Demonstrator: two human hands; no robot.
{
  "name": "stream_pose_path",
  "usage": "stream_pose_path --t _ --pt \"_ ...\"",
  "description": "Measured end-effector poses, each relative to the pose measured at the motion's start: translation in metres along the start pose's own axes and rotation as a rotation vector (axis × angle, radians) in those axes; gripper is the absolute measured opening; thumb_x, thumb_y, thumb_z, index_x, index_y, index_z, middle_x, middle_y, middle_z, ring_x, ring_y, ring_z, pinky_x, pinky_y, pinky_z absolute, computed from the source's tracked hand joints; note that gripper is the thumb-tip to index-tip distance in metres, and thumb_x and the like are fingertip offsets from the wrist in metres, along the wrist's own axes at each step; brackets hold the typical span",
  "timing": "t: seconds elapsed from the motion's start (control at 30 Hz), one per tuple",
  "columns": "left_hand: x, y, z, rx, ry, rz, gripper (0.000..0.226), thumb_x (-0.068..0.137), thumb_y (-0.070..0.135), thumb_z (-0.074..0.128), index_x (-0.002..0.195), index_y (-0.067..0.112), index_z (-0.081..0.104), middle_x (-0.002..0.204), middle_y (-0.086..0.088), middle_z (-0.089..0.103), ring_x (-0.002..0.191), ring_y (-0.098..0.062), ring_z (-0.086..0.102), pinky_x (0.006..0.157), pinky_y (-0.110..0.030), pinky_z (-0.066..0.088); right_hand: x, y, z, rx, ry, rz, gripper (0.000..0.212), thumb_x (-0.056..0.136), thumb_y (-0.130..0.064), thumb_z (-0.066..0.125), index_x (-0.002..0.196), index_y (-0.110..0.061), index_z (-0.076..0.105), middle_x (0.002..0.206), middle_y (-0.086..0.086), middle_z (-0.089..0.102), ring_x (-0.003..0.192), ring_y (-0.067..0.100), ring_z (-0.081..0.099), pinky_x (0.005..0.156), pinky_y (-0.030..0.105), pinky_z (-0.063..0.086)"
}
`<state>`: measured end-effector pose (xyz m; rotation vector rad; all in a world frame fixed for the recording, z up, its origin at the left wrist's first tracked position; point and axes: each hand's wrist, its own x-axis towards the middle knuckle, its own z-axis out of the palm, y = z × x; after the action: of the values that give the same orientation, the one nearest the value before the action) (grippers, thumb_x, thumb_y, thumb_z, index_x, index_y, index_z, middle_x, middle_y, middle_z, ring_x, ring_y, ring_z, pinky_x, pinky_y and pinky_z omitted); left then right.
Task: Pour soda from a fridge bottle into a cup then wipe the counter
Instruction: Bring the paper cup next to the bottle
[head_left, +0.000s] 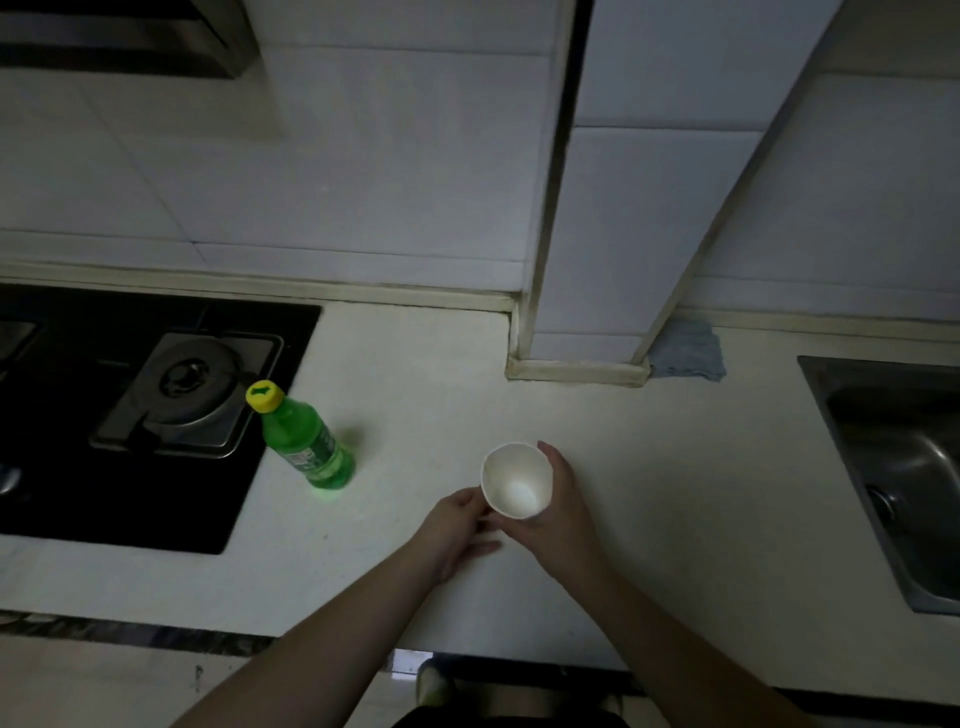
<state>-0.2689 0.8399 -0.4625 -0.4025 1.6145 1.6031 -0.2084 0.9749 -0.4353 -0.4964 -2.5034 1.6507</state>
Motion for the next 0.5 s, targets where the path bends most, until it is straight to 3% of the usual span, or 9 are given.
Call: stream_pose_path --t 0.2,0.5 --pt "0.004 0.000 -0.017 0.080 0.016 0.041 0.019 0.100 0.030 0.052 0.103 0.020 0.068 0.105 -0.018 0.072 0.102 -0.034 0.068 0.087 -0.040 0.058 0.002 0.005 0.018 -0.035 0.002 0.030 0.100 0.061 -0.028 0.090 0.140 -0.027 0.028 0.136 -0.015 0.035 0.124 -0.001 0.034 0.093 -0.002 0.022" --pt "0.009 -0.001 -0.016 0.151 0.017 0.059 0.021 0.101 0.032 0.048 0.106 0.023 0.066 0.102 -0.016 0.072 0.091 -0.027 0.066 0.085 -0.042 0.058 0.002 0.012 0.021 -0.020 0.018 0.069 0.099 0.063 -0.028 0.089 0.140 -0.027 0.027 0.136 -0.015 0.034 0.125 0.002 0.035 0.100 0.017 0.029"
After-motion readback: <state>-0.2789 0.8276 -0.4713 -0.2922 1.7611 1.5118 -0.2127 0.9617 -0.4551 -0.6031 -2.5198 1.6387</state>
